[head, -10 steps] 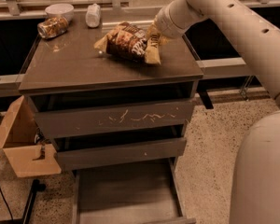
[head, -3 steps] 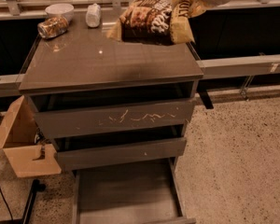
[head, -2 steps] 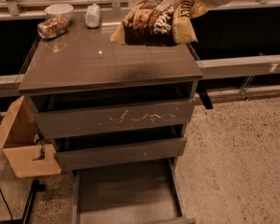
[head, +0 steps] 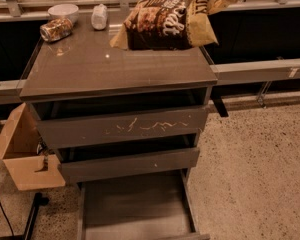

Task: Place brown chip bag into bottom drawer

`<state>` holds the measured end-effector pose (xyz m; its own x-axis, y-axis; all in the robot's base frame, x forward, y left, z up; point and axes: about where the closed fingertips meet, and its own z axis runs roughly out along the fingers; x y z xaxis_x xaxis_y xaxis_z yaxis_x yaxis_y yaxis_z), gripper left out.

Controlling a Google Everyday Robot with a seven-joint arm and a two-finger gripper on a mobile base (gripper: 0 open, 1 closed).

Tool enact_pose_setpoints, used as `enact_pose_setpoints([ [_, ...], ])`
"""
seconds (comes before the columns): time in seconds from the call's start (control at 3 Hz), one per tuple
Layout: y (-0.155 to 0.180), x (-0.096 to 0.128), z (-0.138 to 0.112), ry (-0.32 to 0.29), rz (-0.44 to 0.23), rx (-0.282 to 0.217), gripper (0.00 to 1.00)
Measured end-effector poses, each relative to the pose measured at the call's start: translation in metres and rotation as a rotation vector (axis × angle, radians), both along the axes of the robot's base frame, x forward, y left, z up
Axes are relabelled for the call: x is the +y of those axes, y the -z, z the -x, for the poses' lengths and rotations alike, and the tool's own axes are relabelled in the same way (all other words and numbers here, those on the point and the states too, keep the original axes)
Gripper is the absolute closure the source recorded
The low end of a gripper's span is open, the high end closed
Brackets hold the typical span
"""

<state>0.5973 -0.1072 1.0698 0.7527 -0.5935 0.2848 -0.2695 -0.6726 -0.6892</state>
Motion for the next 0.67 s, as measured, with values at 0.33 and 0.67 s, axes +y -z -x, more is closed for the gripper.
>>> enact_pose_setpoints([
  [0.33, -0.003, -0.004, 0.035, -0.004, -0.008, 0.032, 1.0],
  [0.67, 0.001, -0.01, 0.07, 0.026, -0.03, 0.06, 1.0],
])
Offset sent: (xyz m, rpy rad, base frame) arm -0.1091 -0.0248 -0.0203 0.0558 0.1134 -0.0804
